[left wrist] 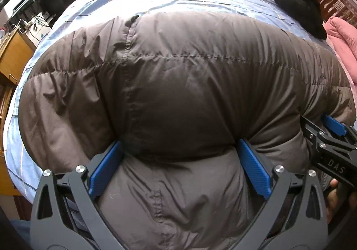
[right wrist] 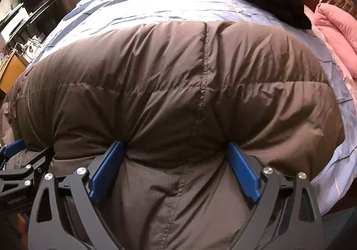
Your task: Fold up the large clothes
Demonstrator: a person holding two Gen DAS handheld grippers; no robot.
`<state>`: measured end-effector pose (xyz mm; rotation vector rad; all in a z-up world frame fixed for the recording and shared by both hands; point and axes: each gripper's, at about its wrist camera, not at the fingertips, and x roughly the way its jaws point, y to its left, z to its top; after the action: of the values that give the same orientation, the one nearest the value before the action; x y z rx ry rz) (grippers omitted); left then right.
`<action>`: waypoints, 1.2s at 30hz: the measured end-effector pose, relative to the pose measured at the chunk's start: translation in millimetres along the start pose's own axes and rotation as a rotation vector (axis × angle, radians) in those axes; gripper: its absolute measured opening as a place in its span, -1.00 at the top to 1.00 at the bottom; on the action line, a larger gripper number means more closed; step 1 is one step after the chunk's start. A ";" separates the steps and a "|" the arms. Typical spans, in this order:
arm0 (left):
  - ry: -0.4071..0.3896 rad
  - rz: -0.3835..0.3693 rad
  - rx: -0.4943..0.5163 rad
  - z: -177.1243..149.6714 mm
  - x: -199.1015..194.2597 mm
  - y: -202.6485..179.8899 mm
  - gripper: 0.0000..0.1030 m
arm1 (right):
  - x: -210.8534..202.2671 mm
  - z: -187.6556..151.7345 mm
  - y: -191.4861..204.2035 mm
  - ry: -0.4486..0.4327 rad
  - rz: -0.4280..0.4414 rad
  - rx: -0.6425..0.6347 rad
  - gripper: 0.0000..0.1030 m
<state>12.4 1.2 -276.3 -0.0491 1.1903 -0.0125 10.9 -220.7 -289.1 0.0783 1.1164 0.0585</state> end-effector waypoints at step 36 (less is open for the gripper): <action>-0.038 0.158 -0.115 -35.4 -17.2 37.0 -0.96 | -14.9 -24.7 31.8 -0.236 -0.085 -0.077 -0.48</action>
<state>-27.5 37.7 -275.1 -0.0560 1.1531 0.1948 -18.1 -189.6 -283.7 -0.0306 0.8799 0.0151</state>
